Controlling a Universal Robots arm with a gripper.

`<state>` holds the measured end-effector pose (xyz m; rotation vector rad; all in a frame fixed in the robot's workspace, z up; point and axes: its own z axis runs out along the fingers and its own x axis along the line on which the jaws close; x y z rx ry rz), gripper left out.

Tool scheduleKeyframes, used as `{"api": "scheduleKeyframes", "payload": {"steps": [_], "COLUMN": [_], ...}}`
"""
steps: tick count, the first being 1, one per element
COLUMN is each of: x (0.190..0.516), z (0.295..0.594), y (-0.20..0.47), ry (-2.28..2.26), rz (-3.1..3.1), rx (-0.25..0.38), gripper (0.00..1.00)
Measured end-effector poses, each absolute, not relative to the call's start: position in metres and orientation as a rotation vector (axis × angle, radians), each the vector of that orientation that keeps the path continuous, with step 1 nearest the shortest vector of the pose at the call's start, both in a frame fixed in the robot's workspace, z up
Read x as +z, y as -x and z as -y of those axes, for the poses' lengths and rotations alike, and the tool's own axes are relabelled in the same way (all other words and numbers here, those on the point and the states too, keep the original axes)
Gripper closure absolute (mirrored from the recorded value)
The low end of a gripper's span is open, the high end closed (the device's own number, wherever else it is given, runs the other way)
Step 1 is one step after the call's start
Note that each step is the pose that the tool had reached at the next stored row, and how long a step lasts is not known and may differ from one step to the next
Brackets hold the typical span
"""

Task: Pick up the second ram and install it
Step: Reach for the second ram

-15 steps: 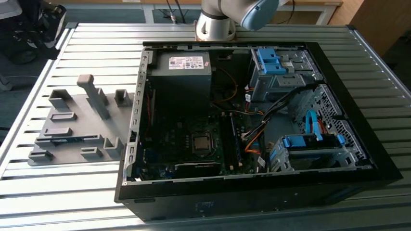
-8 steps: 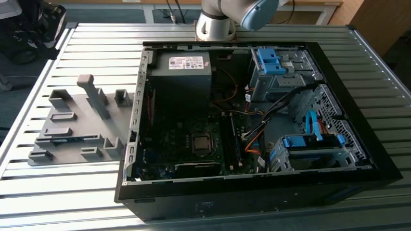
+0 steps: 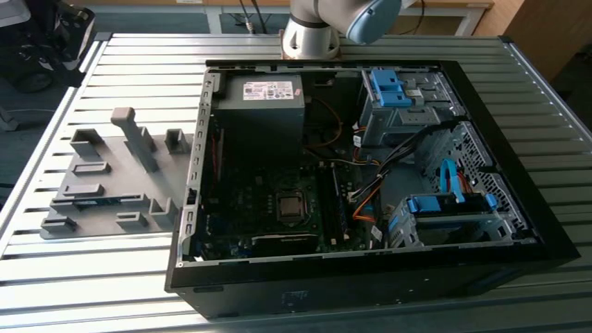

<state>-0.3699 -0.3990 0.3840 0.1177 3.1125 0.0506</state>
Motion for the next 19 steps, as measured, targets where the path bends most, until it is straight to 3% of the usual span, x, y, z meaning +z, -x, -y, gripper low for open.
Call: {"api": "scheduleKeyframes", "payload": {"steps": [19], "x": [0.384], "z": [0.411], "y": [0.379], "ry": [-0.118], "rz": [-3.113], "rx": [0.050], "gripper": [0.89]}}
